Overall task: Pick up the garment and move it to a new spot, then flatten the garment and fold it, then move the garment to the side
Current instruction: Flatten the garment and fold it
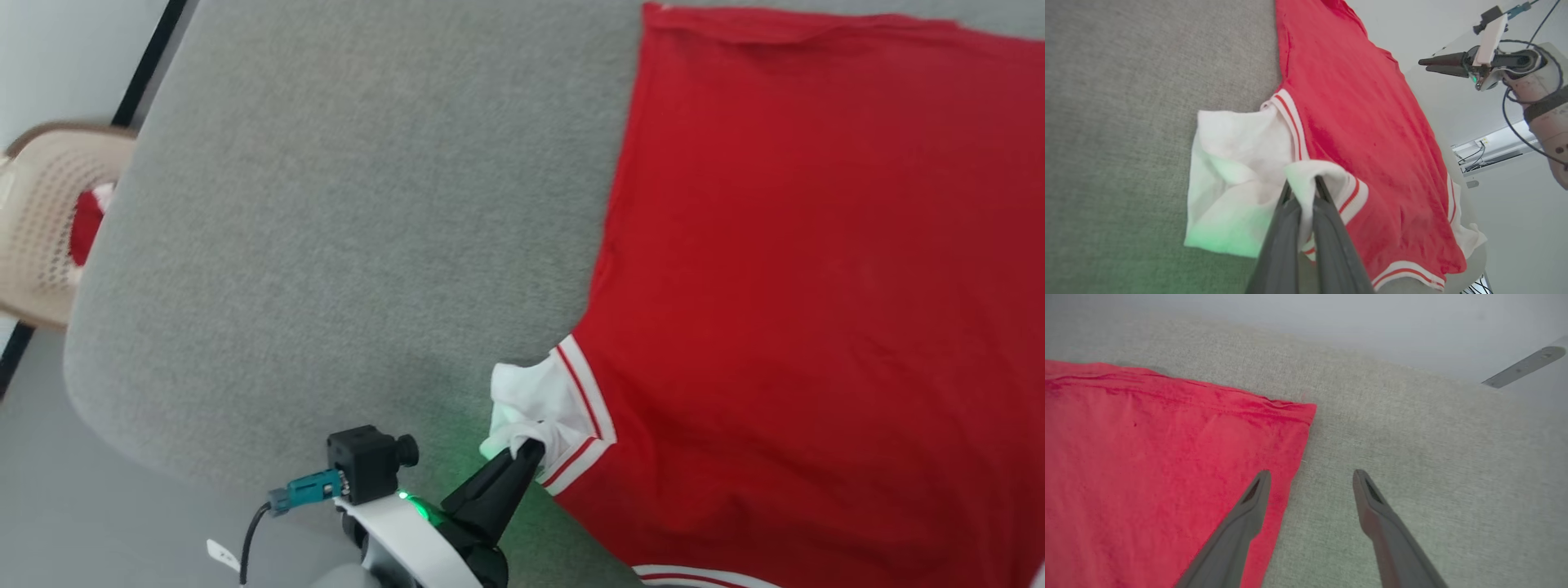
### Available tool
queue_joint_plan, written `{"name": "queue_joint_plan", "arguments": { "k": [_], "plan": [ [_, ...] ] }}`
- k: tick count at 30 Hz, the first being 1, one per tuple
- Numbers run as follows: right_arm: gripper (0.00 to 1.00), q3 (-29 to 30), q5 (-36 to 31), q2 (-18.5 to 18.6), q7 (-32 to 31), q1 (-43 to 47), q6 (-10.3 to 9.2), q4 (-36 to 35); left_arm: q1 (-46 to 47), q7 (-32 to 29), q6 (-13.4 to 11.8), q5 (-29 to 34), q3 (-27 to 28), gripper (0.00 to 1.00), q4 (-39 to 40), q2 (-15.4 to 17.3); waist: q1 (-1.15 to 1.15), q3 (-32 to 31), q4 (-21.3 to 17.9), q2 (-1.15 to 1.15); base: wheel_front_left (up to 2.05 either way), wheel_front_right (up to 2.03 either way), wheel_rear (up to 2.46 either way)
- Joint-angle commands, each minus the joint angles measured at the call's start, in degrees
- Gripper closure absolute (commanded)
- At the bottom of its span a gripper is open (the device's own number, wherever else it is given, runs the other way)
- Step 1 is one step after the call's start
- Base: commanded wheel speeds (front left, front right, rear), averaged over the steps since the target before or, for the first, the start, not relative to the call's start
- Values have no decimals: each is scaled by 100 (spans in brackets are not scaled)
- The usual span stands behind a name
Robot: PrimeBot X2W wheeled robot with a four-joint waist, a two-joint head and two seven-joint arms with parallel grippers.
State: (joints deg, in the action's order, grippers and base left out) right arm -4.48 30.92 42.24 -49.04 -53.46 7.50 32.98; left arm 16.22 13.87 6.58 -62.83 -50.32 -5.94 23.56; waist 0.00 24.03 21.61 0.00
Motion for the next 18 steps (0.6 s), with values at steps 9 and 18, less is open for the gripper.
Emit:
{"name": "queue_joint_plan", "arguments": {
  "k": [9, 18],
  "plan": [
    [0, -444, -291, 26, -546, -576, -3, 1094, 251, -10, 53, 139, -110, 100, 83, -88, 0, 504, 414, 0, 0, 0, 0],
    [100, -1071, -35, -14, -590, -537, -4, 1232, 402, 26, 80, 114, -102, 100, 80, -127, 0, 727, 338, 0, 0, 0, 0]
  ]
}}
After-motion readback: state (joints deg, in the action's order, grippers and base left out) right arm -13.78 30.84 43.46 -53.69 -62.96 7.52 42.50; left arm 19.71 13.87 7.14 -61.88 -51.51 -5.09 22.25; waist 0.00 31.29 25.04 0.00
